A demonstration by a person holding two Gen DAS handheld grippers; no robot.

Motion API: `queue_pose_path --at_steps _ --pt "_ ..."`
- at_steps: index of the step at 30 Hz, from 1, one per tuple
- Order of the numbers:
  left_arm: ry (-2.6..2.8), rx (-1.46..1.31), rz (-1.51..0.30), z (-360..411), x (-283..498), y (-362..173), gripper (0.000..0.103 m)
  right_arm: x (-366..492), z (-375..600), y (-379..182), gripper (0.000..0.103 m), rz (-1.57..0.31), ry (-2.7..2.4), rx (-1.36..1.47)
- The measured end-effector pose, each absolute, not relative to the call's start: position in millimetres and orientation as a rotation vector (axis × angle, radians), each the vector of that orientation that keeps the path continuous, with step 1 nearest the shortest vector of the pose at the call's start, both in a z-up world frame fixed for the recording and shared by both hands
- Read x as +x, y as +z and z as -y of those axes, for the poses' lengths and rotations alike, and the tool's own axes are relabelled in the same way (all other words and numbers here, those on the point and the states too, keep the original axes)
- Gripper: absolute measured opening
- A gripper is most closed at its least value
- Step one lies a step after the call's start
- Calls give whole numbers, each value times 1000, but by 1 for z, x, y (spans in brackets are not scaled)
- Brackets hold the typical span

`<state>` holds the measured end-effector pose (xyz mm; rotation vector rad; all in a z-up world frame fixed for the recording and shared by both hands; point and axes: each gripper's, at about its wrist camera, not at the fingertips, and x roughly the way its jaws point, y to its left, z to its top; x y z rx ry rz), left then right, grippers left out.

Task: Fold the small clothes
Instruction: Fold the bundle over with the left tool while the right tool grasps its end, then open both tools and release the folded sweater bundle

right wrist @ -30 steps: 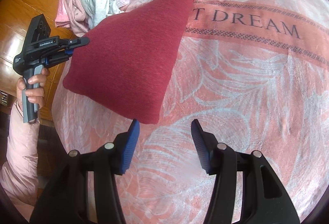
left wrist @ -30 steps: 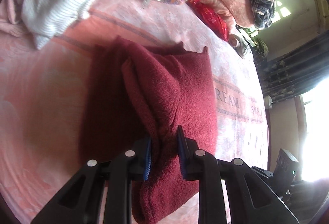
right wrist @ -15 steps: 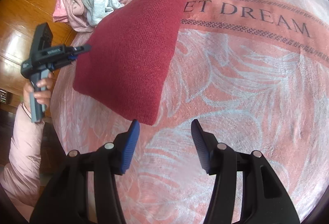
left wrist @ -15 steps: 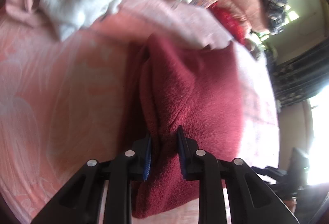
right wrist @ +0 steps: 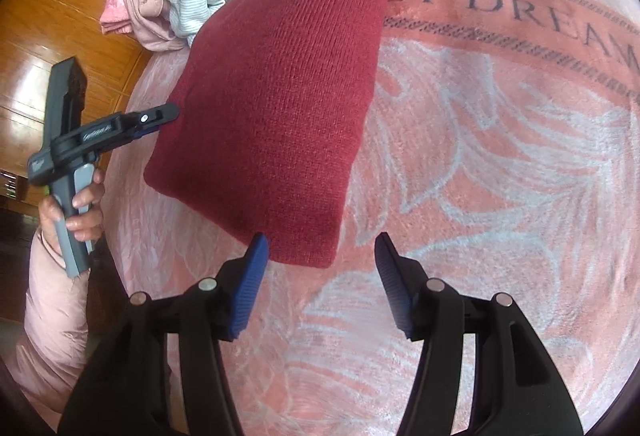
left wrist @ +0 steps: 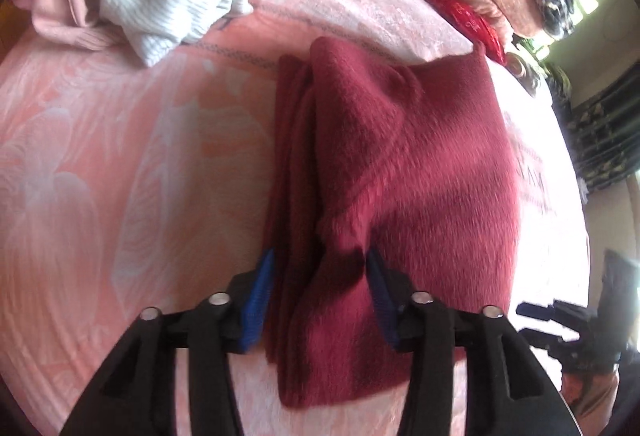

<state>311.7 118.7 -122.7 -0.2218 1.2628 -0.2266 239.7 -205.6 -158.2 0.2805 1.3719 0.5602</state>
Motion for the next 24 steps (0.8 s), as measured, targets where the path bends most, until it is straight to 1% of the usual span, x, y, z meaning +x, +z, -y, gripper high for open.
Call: queue_pose_path --at_steps 1,3,6,8,9,10,11,12,14,15,20,24 --pt "-230 -217 -1263 -118 307 -123 54 240 205 -162 56 -1381 561 290" --pt "-230 -194 -1268 -116 297 -125 60 242 203 -169 57 -1395 567 302" --pt "-214 -150 -1287 -113 289 -135 61 246 200 -178 57 -1415 578 315" --pt "-221 -158 -1299 -113 287 -140 56 250 196 -184 57 -1427 583 317" --pt "-220 -165 -1305 -112 288 -143 47 251 194 -186 55 -1433 583 317" --pt "-222 -171 -1306 -112 288 -145 42 252 193 -187 48 -1434 589 319" --pt "-224 -177 -1305 -113 288 -146 36 253 191 -187 33 -1436 606 327" --pt "-225 -185 -1308 -114 289 -146 31 253 189 -186 33 -1439 619 335" --pt "-224 -198 -1312 -117 289 -145 24 251 185 -179 23 -1420 622 291" --pt "-226 -209 -1314 -119 289 -143 22 249 182 -174 22 -1409 624 278" --pt "-233 -215 -1285 -125 285 -131 20 239 182 -151 20 -1355 631 251" --pt "-220 -176 -1311 -122 285 -149 21 238 180 -174 19 -1421 572 217"
